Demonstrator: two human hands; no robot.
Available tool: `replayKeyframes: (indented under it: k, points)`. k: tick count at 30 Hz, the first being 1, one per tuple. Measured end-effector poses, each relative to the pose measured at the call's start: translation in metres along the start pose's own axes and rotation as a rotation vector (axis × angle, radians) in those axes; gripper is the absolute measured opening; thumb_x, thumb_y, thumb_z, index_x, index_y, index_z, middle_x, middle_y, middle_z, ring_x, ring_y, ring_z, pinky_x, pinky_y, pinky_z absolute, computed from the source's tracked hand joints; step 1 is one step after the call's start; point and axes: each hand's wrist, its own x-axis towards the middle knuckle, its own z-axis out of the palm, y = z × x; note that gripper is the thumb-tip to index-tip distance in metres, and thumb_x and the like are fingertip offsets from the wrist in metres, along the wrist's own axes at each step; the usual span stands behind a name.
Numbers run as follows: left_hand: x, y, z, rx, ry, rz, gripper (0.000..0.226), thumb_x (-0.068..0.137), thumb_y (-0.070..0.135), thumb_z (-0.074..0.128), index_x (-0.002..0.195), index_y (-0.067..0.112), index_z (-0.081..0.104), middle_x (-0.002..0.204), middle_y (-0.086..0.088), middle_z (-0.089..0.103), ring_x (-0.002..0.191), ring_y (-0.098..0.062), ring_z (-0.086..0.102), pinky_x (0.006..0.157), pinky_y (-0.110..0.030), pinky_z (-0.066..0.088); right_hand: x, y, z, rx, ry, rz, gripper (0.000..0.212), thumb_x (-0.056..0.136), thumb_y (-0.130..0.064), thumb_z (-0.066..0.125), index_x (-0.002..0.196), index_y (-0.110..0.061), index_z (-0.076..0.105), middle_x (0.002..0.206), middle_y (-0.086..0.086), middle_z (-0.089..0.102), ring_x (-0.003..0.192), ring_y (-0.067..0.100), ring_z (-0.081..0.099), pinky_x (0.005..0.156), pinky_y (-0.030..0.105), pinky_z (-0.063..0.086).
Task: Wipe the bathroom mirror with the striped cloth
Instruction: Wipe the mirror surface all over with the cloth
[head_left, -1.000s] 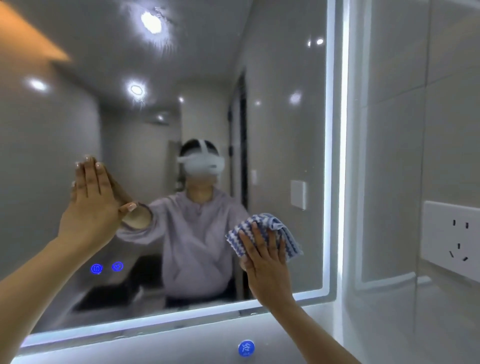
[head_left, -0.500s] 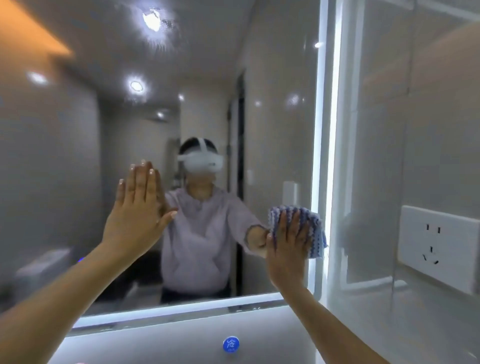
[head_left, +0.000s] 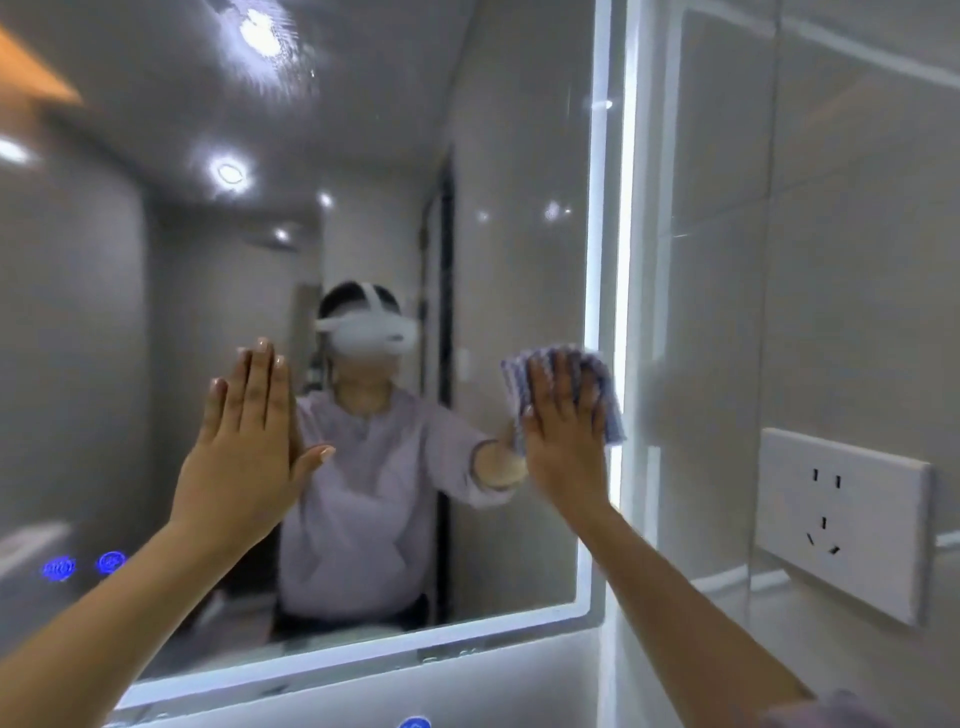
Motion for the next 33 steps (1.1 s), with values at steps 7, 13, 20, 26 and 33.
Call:
replayKeyframes:
  k: [7, 13, 20, 26, 33]
  points:
    - [0.000, 0.002, 0.003, 0.006, -0.005, -0.006, 0.093, 0.085, 0.061, 0.022, 0.144, -0.010, 0.008, 0.155, -0.024, 0.000, 0.144, -0.035, -0.001, 0.116, -0.038, -0.010, 0.027, -0.023, -0.006, 0.146, 0.017, 0.305, 0.053, 0.100, -0.041, 0.007, 0.149, -0.023, 0.011, 0.159, 0.011, 0.016, 0.147, 0.032, 0.009, 0.118, 0.044, -0.001]
    - [-0.001, 0.001, 0.002, 0.006, 0.008, -0.001, 0.093, 0.086, 0.062, 0.021, 0.145, -0.008, 0.004, 0.156, -0.022, -0.004, 0.145, -0.034, -0.004, 0.116, -0.037, -0.010, -0.064, -0.088, -0.003, 0.120, -0.141, -0.316, 0.059, 0.094, -0.027, 0.045, 0.150, -0.031, 0.027, 0.160, -0.004, 0.015, 0.148, 0.027, 0.008, 0.118, 0.051, 0.005]
    - [-0.001, 0.000, 0.002, -0.016, -0.002, 0.002, 0.094, 0.085, 0.063, 0.021, 0.145, -0.007, 0.003, 0.156, -0.022, -0.004, 0.145, -0.034, -0.003, 0.116, -0.037, -0.011, -0.033, -0.047, -0.007, 0.035, -0.115, -0.416, 0.069, 0.092, -0.023, 0.043, 0.152, -0.033, 0.011, 0.160, -0.005, 0.010, 0.148, 0.025, -0.005, 0.119, 0.050, 0.004]
    - [0.000, 0.002, 0.002, -0.035, -0.007, -0.011, 0.092, 0.088, 0.064, 0.013, 0.145, -0.009, 0.007, 0.155, -0.024, 0.002, 0.144, -0.036, 0.001, 0.116, -0.039, -0.007, 0.049, -0.001, -0.013, -0.032, -0.022, 0.070, 0.059, 0.096, -0.019, 0.026, 0.153, -0.014, 0.012, 0.155, 0.018, 0.025, 0.142, 0.042, 0.023, 0.115, 0.058, 0.020]
    - [0.001, 0.003, 0.003, -0.030, -0.008, -0.012, 0.092, 0.089, 0.064, 0.007, 0.144, -0.010, 0.010, 0.154, -0.027, 0.006, 0.143, -0.039, 0.005, 0.116, -0.041, -0.004, 0.081, -0.026, -0.021, 0.028, -0.096, 0.305, 0.051, 0.099, -0.038, 0.011, 0.147, -0.028, -0.006, 0.161, 0.006, 0.000, 0.148, 0.029, -0.003, 0.119, 0.051, -0.002]
